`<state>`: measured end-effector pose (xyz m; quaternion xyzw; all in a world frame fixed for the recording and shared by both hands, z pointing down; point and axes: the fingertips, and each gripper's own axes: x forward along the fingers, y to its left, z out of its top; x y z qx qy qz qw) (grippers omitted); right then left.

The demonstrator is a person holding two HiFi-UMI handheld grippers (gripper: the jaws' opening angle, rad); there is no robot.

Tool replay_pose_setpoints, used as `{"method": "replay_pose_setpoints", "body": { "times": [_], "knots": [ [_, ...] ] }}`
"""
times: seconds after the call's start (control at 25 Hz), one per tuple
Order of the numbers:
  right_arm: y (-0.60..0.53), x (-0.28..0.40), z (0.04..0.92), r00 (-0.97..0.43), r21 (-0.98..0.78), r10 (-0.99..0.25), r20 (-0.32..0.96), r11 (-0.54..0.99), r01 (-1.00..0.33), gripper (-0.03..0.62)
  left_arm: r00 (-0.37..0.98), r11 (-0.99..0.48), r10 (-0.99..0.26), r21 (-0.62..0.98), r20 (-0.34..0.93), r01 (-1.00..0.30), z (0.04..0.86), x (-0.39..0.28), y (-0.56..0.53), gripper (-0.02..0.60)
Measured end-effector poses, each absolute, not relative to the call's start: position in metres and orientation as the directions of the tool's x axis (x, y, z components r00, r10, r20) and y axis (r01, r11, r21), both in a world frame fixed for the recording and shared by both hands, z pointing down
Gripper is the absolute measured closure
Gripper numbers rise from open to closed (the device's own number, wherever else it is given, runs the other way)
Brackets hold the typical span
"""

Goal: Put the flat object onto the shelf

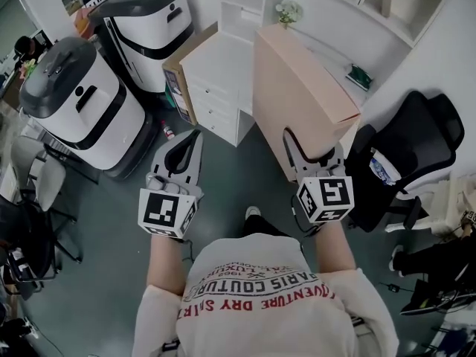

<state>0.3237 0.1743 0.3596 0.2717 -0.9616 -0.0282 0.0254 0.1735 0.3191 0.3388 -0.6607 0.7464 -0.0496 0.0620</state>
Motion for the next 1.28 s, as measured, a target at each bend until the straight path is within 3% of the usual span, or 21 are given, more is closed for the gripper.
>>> {"method": "replay_pose_setpoints", "body": {
  "times": [0.72, 1.28],
  "knots": [
    [-0.013, 0.209, 0.369, -0.864, 0.045, -0.502, 0.036, 0.865, -0.5, 0.296, -0.136, 0.138, -0.99, -0.183, -0.024, -0.974, 0.34, 0.07, 0.138, 0.571],
    [-0.118, 0.196, 0.378, -0.763, 0.063, -0.638, 0.102, 0.77, -0.635, 0.298, 0.103, -0.099, -0.995, -0.188, -0.013, -0.977, 0.338, 0.038, -0.016, 0.571]
  ]
}}
